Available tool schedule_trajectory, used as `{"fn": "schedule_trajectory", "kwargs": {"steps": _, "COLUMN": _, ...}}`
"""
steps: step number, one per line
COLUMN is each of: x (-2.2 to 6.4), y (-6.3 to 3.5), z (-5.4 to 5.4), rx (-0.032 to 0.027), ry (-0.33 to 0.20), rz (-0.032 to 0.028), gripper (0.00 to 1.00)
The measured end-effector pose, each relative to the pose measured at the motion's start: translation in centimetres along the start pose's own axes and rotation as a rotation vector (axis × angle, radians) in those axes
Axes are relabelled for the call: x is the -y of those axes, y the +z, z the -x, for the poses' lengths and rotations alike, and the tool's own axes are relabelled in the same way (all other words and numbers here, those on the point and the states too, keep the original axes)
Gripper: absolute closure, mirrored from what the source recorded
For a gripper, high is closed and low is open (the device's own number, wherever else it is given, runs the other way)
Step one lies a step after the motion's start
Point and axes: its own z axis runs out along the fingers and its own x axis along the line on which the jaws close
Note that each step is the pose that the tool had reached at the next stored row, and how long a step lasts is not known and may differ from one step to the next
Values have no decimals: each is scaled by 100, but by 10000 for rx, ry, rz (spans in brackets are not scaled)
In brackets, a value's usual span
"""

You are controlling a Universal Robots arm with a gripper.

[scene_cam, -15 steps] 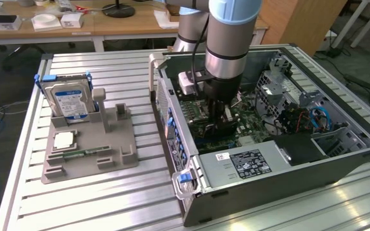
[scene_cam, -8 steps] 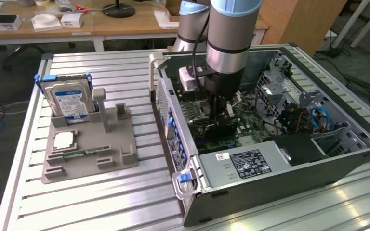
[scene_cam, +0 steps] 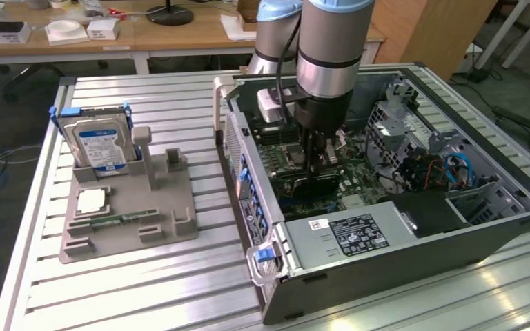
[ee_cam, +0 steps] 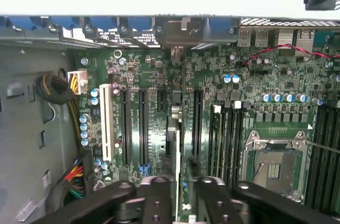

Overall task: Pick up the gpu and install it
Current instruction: 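Insert the gpu into the slot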

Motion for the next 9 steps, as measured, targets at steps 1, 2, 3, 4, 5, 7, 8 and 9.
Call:
{"fn": "schedule_trajectory", "kwargs": {"steps": 1, "x": 0, "y": 0, "z": 0, "rx": 0, "ry": 0, "rz": 0, "gripper": 81}}
{"fn": "schedule_trajectory", "kwargs": {"steps": 2, "x": 0, "y": 0, "z": 0, "rx": -1, "ry": 0, "rz": 0, "gripper": 81}}
{"fn": "schedule_trajectory", "kwargs": {"steps": 3, "x": 0, "y": -1, "z": 0, "rx": -2, "ry": 0, "rz": 0, "gripper": 87}}
{"fn": "schedule_trajectory", "kwargs": {"steps": 4, "x": 0, "y": -1, "z": 0, "rx": -2, "ry": 0, "rz": 0, "gripper": 87}}
{"fn": "schedule_trajectory", "kwargs": {"steps": 5, "x": 0, "y": -1, "z": 0, "rx": -2, "ry": 0, "rz": 0, "gripper": 90}}
{"fn": "schedule_trajectory", "kwargs": {"steps": 7, "x": 0, "y": -1, "z": 0, "rx": -2, "ry": 0, "rz": 0, "gripper": 90}}
{"fn": "schedule_trajectory", "kwargs": {"steps": 8, "x": 0, "y": -1, "z": 0, "rx": -1, "ry": 0, "rz": 0, "gripper": 90}}
{"fn": "schedule_trajectory", "kwargs": {"steps": 9, "x": 0, "y": -1, "z": 0, "rx": -1, "ry": 0, "rz": 0, "gripper": 90}}
